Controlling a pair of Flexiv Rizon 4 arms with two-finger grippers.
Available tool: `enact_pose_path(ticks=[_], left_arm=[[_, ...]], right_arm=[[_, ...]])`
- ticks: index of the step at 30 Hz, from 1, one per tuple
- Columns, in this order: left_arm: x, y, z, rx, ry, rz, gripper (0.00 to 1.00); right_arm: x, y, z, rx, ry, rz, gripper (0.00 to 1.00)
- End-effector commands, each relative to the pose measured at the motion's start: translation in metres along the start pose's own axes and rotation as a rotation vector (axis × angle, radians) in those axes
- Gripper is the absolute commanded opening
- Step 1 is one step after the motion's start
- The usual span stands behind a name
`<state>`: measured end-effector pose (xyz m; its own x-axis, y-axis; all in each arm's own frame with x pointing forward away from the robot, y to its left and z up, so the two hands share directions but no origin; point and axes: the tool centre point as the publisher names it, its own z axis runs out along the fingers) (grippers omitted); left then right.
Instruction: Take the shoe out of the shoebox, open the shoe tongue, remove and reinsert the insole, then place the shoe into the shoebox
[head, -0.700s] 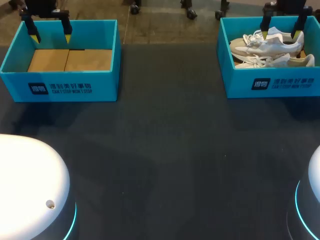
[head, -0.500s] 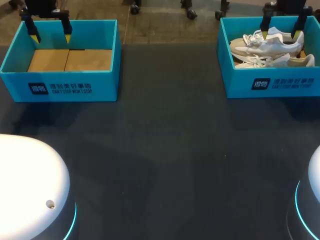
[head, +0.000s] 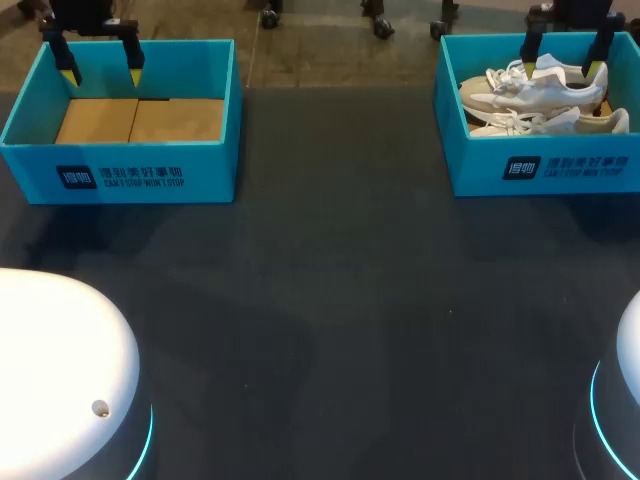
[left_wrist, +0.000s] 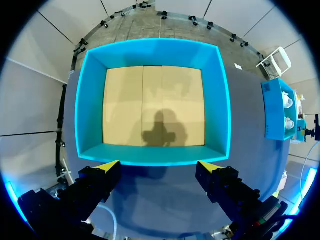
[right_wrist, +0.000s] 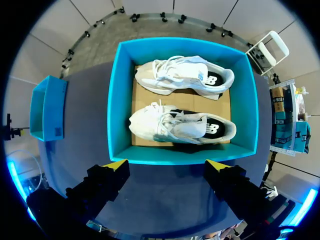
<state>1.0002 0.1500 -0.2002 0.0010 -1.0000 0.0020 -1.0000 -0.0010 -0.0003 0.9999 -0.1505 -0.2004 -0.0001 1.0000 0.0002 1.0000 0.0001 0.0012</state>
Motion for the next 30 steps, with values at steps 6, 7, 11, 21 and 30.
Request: enact_pose_path(ticks=[6,7,11,21,30], left_arm=[[0.000,0.000,0.000,0.000,-0.001,0.000,1.00],[0.000,0.000,0.000,0.000,-0.001,0.000,1.00],[0.000,0.000,0.000,0.000,-0.001,0.000,1.00],[0.000,0.000,0.000,0.000,-0.001,0.000,1.00],[0.000,0.000,0.000,0.000,-0.001,0.000,1.00]], right_arm=[[-0.024,0.005,0.003,-0.002,0.006,0.001,1.00],[-0.030,0.005,0.003,-0.005,0.006,0.004,1.00],[-0.054,0.007,0.008,-0.018,0.022,-0.004,1.00],[-0.100,0.018,0.030,-0.021,0.026,-0.031,1.00],[-0.134,0.029,0.066,-0.011,0.039,-0.031,0.87]])
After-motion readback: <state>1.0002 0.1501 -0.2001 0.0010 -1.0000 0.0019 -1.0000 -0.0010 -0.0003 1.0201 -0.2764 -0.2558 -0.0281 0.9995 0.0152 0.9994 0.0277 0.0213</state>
